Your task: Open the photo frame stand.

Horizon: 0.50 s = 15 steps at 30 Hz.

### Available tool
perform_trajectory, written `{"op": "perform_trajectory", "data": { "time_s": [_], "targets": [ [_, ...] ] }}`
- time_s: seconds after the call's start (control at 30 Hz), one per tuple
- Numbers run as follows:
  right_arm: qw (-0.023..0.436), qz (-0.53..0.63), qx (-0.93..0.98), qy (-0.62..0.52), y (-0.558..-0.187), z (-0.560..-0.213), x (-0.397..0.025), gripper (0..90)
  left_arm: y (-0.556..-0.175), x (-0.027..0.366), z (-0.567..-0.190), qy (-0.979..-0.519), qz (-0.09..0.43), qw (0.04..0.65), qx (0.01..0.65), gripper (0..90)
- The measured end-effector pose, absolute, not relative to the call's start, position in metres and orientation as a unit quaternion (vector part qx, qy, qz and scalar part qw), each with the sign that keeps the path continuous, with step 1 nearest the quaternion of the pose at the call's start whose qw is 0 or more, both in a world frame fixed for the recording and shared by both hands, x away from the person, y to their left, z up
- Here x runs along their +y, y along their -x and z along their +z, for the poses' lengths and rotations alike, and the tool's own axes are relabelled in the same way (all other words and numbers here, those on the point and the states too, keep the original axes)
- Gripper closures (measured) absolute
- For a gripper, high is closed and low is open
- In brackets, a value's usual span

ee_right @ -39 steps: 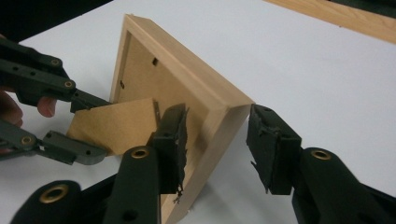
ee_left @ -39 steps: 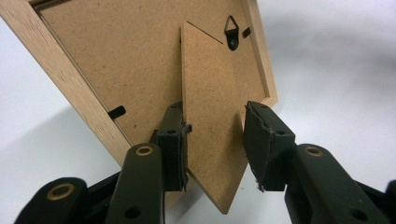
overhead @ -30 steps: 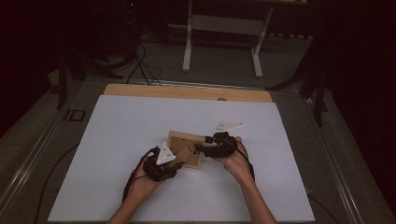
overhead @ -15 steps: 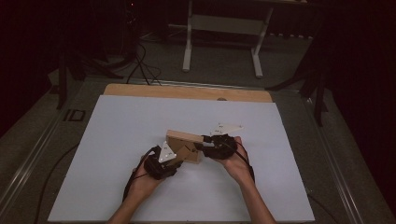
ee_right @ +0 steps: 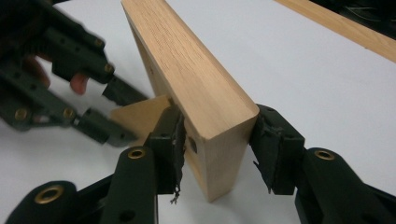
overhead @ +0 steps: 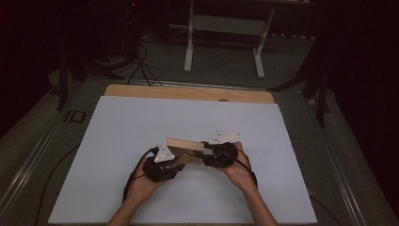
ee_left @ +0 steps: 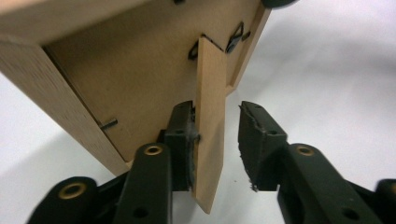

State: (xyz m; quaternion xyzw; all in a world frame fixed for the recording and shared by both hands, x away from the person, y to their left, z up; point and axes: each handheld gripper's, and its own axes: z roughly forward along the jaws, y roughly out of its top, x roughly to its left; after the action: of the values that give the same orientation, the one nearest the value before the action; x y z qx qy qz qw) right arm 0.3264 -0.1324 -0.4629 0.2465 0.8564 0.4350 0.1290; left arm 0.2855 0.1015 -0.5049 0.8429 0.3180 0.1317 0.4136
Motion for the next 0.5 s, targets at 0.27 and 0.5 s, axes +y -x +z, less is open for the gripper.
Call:
{"op": "perform_trajectory", "data": {
  "time_s": [0.27,0.5],
  "targets": [
    [0.133,0.437,0.856,-0.241,-0.316,-0.465,-0.133,53.9,-0.283,0.100,-0.506,-0.850,0.146,0.397,0.315,78.6],
    [0.129,0.440,0.855,-0.240,-0.309,-0.467,-0.134,51.8,-0.281,0.100,-0.507,-0.854,0.140,0.392,0.312,78.8]
  ]
}}
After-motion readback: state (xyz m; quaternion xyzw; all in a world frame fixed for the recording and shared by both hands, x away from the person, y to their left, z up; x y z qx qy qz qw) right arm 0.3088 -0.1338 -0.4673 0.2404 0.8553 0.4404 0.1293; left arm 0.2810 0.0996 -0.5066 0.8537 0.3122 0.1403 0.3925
